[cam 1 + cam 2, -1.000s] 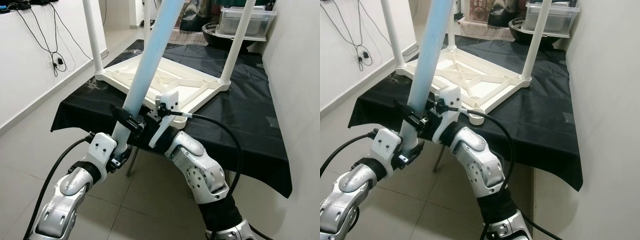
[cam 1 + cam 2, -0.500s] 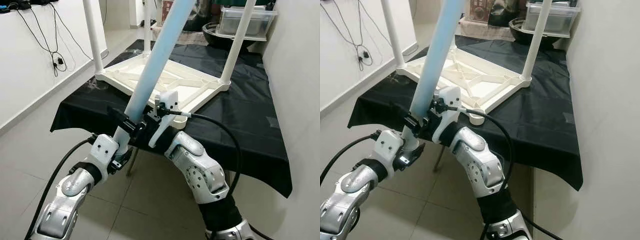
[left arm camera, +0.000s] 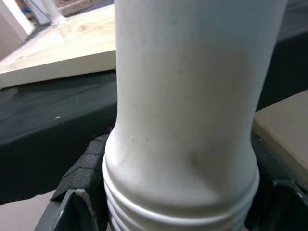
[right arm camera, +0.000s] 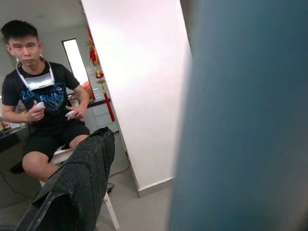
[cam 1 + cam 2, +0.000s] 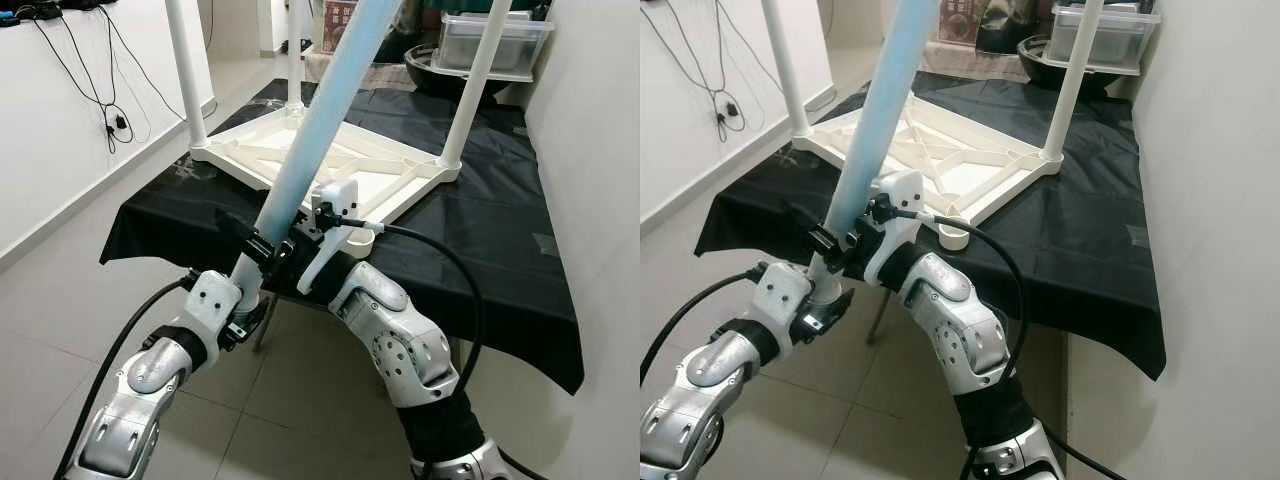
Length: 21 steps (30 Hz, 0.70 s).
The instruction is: Building children table
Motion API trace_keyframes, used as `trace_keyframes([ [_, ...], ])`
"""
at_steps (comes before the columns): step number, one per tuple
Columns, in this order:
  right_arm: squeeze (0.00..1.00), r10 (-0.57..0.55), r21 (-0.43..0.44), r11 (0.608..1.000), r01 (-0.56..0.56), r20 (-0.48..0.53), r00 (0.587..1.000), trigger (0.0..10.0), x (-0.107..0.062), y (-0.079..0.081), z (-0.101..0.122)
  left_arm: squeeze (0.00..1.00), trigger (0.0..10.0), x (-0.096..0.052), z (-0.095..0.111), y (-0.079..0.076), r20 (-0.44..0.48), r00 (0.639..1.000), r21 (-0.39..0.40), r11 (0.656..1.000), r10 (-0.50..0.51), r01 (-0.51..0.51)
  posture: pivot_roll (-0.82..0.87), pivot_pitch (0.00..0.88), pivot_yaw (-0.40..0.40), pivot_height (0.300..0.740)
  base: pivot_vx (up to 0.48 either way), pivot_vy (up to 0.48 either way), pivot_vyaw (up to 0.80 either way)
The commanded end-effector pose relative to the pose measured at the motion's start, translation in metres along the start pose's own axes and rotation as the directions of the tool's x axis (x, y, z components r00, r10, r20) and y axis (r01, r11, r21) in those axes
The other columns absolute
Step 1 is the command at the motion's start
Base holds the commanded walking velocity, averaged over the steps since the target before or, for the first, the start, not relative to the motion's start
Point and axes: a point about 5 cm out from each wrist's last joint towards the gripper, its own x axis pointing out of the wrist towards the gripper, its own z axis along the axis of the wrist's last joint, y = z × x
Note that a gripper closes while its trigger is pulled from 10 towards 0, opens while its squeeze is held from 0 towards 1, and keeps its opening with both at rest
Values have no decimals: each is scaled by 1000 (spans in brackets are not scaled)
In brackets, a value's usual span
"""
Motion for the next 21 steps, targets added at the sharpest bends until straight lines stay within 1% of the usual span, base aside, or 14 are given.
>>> trace_keyframes([
  [1,0,49,24,998,-50,44,998,10000,12,16,7,0,10000,1,-2,-3,-2,1000,15,1000,-12,12,23,55,-7,740,0,0,0],
  [4,0,50,19,999,-51,25,998,10000,12,16,3,0,10000,0,-3,-5,-6,1000,17,1000,-24,24,22,56,-9,740,0,0,0],
  [15,0,54,29,998,-54,2,999,10000,10,17,-2,0,10000,0,-4,-6,-11,999,22,999,-35,35,22,56,-9,740,0,0,0],
  [16,0,56,31,998,-56,4,998,0,11,17,-1,0,10000,0,-4,-6,-11,999,22,999,-34,34,22,61,-12,740,0,0,0],
  [21,0,64,35,997,-64,10,998,0,11,17,-1,0,10000,1,-4,-6,-11,999,22,999,-33,33,22,61,-12,740,0,0,0],
])
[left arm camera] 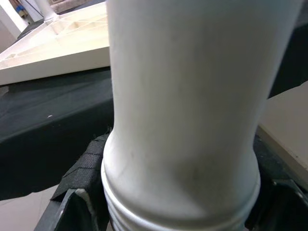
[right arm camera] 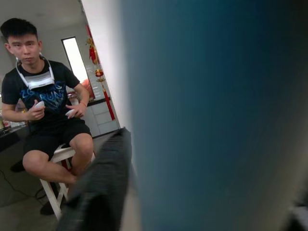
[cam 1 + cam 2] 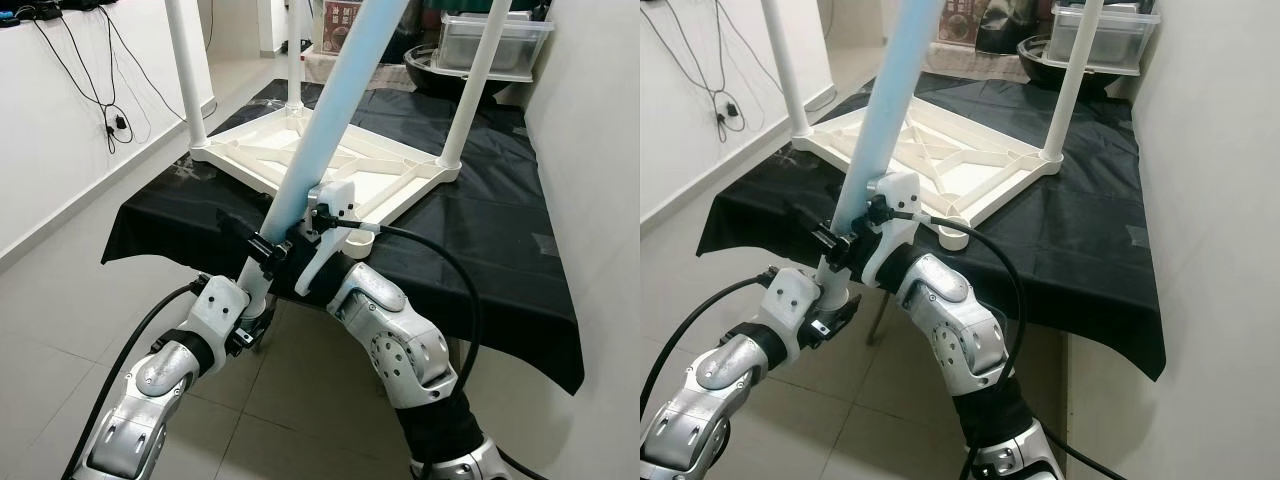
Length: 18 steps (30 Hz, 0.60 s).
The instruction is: Building children table
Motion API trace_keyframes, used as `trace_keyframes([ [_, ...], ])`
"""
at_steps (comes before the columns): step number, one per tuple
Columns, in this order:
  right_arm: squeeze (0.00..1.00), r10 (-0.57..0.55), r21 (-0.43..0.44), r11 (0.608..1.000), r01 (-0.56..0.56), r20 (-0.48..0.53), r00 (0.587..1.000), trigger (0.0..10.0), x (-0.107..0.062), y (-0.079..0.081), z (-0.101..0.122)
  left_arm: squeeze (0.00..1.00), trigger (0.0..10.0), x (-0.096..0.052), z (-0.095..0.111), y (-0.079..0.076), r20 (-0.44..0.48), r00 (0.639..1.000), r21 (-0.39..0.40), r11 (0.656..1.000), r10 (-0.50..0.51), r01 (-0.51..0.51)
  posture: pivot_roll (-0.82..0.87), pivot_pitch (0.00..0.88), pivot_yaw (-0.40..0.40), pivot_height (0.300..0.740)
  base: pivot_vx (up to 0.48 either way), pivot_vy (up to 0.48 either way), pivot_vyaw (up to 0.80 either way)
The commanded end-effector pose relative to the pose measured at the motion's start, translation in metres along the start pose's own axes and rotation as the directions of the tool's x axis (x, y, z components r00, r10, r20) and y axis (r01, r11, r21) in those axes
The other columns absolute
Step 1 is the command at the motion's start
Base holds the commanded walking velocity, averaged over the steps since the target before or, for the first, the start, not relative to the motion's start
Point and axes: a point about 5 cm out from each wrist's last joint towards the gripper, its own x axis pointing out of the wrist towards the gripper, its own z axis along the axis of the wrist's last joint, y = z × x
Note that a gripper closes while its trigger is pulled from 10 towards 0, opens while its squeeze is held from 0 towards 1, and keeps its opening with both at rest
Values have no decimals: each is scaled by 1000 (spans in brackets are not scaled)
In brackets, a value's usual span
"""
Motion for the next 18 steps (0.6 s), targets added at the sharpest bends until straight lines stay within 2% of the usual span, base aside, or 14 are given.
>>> trace_keyframes([
  [1,0,58,32,998,-59,21,998,0,10,16,1,0,10000,0,-2,-3,-3,1000,14,1000,-16,16,22,61,-12,740,0,0,0],
  [7,0,57,37,998,-58,23,998,0,10,15,2,0,10000,0,-2,-2,-3,1000,8,1000,-4,4,22,64,-11,740,0,0,0],
  [13,0,50,31,998,-51,26,998,0,10,13,3,0,10000,2,-3,-4,-13,1000,-49,999,6,-6,22,65,-11,740,0,0,0],
  [17,0,47,28,998,-47,27,999,0,10,12,4,0,10000,1,-6,-4,-28,1000,-59,998,0,-2,22,65,-11,740,0,0,0],
  [18,0,46,28,999,-46,28,999,0,10,11,4,1000,10000,0,-7,-4,-30,1000,-64,998,-2,0,22,64,-11,740,0,0,0],
])
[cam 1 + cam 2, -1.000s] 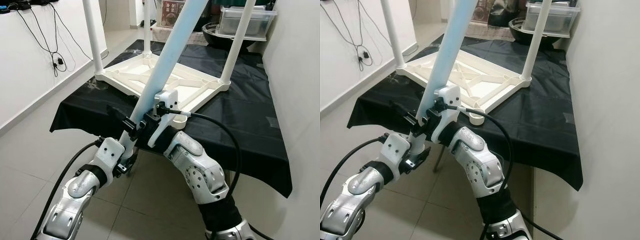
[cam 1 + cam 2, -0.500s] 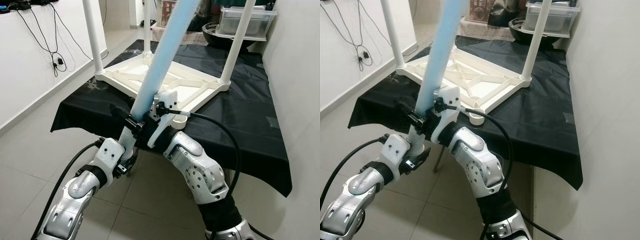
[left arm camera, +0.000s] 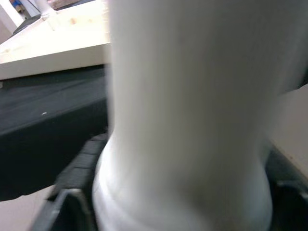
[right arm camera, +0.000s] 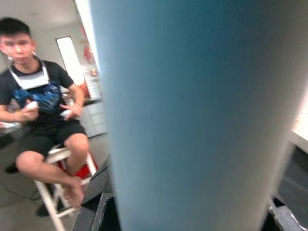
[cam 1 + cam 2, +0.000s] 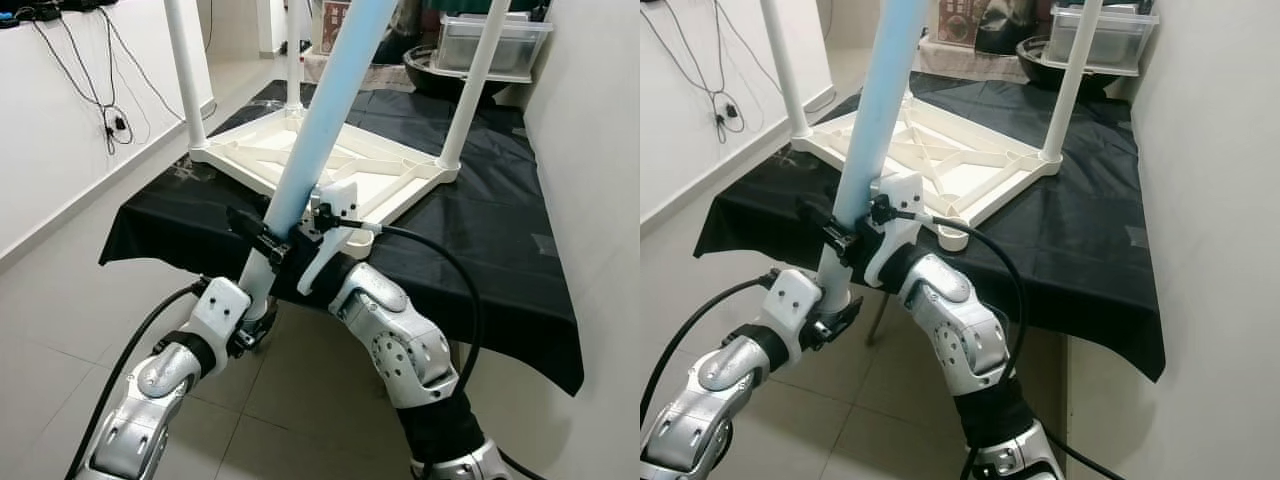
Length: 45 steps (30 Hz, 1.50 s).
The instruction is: Building children table
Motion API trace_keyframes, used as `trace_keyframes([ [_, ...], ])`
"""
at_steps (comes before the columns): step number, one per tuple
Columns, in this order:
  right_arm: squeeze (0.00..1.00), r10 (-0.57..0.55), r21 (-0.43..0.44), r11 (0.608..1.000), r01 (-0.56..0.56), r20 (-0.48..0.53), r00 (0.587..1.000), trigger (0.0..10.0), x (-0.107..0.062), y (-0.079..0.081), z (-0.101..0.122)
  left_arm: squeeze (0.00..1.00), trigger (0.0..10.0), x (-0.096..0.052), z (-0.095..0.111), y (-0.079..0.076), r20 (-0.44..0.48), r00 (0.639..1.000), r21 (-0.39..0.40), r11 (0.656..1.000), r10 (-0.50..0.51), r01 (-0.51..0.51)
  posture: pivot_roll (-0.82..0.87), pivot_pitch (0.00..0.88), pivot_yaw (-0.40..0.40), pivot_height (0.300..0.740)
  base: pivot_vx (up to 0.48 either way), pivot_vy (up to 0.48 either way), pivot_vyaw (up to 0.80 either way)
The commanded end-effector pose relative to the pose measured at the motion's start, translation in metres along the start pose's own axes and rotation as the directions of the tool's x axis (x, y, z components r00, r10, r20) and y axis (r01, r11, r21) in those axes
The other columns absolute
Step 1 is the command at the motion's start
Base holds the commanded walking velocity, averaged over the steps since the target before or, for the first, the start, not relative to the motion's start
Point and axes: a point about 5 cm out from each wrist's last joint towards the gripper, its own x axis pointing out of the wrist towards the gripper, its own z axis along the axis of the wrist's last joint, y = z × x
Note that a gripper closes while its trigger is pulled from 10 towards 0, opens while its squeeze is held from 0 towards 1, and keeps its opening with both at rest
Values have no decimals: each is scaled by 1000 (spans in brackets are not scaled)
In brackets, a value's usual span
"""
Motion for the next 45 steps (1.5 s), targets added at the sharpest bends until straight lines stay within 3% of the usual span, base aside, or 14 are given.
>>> trace_keyframes([
  [1,0,56,22,998,-56,32,998,0,10,13,5,1000,10000,-2,-7,0,-26,1000,-22,1000,-2,2,22,64,-11,740,0,0,0],
  [8,0,46,17,999,-47,47,998,0,10,9,10,1000,10000,-7,-16,7,-67,997,15,1000,26,-25,21,64,-10,740,0,0,0],
  [9,0,33,8,999,-34,54,998,0,10,5,13,0,10000,-13,-23,10,-88,995,18,999,36,-35,21,64,-10,740,0,0,0],
  [13,0,-2,-19,1000,3,68,998,0,9,-5,19,0,10000,-22,-32,14,-111,992,5,998,61,-60,21,64,-10,740,0,0,0],
  [15,0,-70,-42,996,74,85,994,0,7,-23,26,0,10000,-31,-37,13,-121,988,-42,994,99,-105,21,66,-12,740,0,0,0],
  [17,0,-163,-71,983,171,109,981,0,3,-43,33,0,10000,-39,-33,5,-81,988,-95,985,134,-141,24,65,-15,740,0,0,0],
  [18,0,-163,-71,983,171,109,981,0,3,-43,33,0,10000,-39,-33,5,-81,988,-95,985,134,-141,24,65,-15,740,0,0,0],
  [20,0,-252,-104,958,266,133,959,0,-1,-57,40,0,10000,-44,-20,-4,-12,983,-145,973,182,-182,28,63,-23,740,0,0,0],
  [25,0,-327,-132,929,347,150,933,0,-6,-69,44,0,10000,-47,-3,-6,47,964,-176,952,262,-250,28,63,-23,740,0,0,0],
  [26,0,-352,-148,916,373,152,924,10000,-7,-72,44,0,10000,-47,4,-4,76,953,-173,945,293,-276,30,61,-25,740,0,0,0],
  [33,0,-379,-157,903,401,151,913,10000,-9,-75,43,0,10000,-45,17,-1,147,932,-165,937,332,-308,31,50,-27,740,176,0,0],
  [45,0,-369,-153,907,393,165,915,10000,-4,-75,40,0,10000,-43,22,-3,149,930,-169,936,335,-310,28,40,-27,740,331,0,0],
])
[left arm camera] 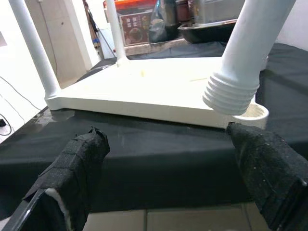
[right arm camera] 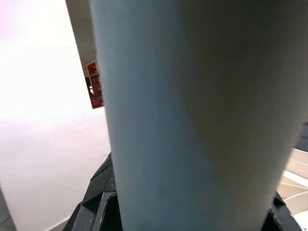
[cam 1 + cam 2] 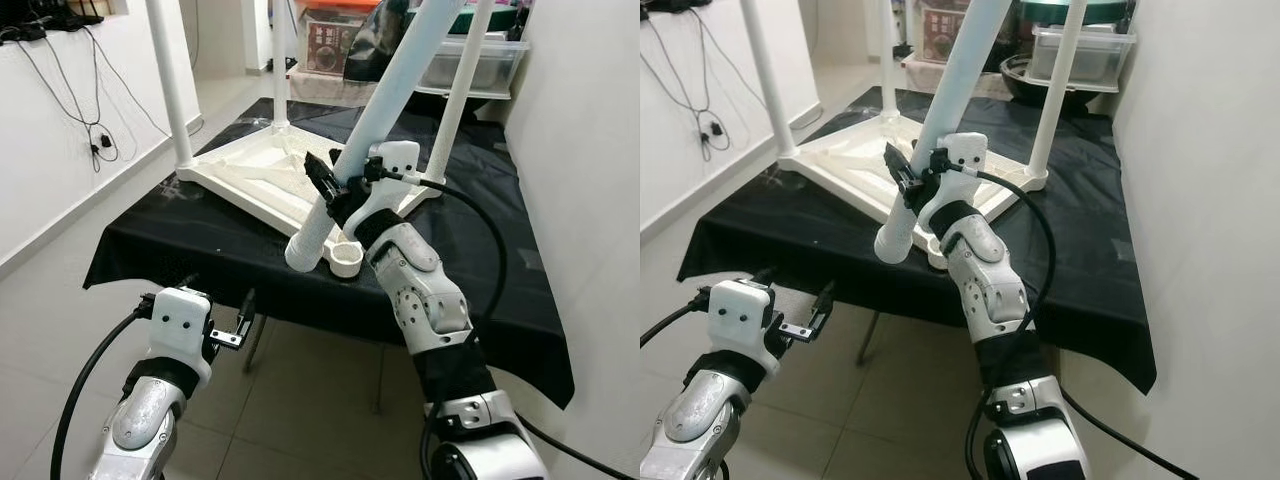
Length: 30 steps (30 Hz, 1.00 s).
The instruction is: Building children table
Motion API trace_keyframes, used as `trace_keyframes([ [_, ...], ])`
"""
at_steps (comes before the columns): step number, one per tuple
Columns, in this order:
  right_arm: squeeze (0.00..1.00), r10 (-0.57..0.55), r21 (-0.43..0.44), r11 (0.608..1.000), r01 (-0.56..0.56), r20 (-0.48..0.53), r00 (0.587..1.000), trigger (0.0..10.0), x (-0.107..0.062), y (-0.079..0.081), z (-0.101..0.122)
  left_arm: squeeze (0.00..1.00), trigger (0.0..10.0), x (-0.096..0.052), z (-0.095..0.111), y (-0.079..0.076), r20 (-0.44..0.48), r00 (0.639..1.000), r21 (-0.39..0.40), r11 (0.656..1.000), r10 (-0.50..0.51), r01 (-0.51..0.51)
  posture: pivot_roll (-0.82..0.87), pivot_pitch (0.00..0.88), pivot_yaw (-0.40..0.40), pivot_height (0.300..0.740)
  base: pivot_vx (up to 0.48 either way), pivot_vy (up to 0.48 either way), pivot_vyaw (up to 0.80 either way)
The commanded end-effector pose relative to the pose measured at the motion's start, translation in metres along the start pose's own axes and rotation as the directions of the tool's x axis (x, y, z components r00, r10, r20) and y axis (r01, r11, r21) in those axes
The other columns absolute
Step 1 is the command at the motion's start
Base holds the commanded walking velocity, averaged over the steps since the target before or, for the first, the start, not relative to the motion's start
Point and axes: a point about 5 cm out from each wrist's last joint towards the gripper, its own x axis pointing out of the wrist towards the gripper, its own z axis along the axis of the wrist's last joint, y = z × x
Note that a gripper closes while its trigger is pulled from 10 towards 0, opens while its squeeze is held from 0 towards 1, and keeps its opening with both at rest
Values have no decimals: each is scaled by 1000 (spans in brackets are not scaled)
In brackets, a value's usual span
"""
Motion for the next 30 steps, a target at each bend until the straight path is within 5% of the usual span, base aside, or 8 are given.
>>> trace_keyframes([
  [1,0,-4,-4,1000,4,18,1000,10000,3,1,1,0,10000,0,2,-1,-3,1000,4,1000,10,-10,28,40,-27,740,334,0,0],
  [15,0,-24,-5,1000,24,50,998,10000,3,-1,3,0,10000,3,6,-3,17,1000,-1,1000,8,-8,29,33,-30,740,334,0,-109],
  [30,0,2,-10,1000,-2,46,999,10000,9,-8,6,0,10000,2,6,-3,8,1000,-25,999,25,-25,30,46,-30,740,0,0,0],
])
